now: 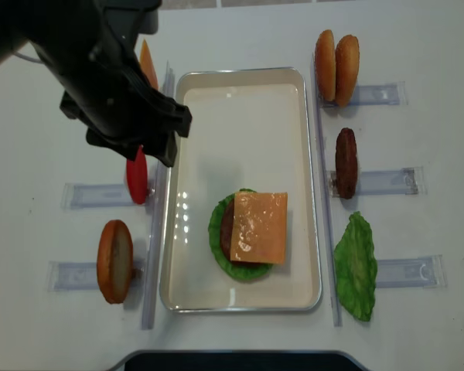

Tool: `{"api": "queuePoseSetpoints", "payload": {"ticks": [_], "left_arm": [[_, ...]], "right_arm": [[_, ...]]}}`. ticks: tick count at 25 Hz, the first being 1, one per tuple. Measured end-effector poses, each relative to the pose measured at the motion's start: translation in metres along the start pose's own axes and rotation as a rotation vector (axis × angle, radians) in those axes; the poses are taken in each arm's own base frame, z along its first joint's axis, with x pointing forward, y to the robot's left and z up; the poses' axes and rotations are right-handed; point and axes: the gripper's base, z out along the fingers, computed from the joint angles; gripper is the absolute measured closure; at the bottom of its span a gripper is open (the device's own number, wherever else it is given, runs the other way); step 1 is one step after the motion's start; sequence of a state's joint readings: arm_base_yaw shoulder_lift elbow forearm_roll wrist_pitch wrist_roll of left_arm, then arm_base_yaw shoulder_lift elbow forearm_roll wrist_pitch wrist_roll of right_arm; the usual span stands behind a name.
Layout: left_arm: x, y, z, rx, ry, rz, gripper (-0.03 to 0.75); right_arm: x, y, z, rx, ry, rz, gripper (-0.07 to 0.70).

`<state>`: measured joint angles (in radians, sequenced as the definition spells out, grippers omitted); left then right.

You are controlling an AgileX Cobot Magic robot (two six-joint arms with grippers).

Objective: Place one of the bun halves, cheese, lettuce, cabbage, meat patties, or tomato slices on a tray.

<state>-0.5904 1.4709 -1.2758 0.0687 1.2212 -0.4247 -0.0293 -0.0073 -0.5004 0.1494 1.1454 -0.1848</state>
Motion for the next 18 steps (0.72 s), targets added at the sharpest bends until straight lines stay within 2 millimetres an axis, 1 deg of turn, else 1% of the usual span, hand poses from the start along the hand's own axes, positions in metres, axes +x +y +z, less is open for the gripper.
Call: {"api": "queuePoseSetpoints", "payload": {"ticks": [5, 9, 13, 18], "left_arm": [[-0.011, 0.036, -0.001, -0.029, -0.011, -0.076, 0.261], [-0.017, 0.069, -0.001, -0.051, -0.012, -0.140, 0.261], [-0.020, 0.101, -0.002, -0.079, -0.013, -0.200, 0.261], [-0.018, 0.136, -0.003, -0.111, -0.012, -0.242, 0.261]], "right_arm": [[0.000, 0.000, 0.000, 0.000, 0.000, 0.000, 0.090], [0.000, 0.000, 0.000, 0.000, 0.000, 0.000, 0.090], [0.000, 0.000, 0.000, 0.000, 0.000, 0.000, 0.090], [0.000, 0.000, 0.000, 0.000, 0.000, 0.000, 0.090]]}}
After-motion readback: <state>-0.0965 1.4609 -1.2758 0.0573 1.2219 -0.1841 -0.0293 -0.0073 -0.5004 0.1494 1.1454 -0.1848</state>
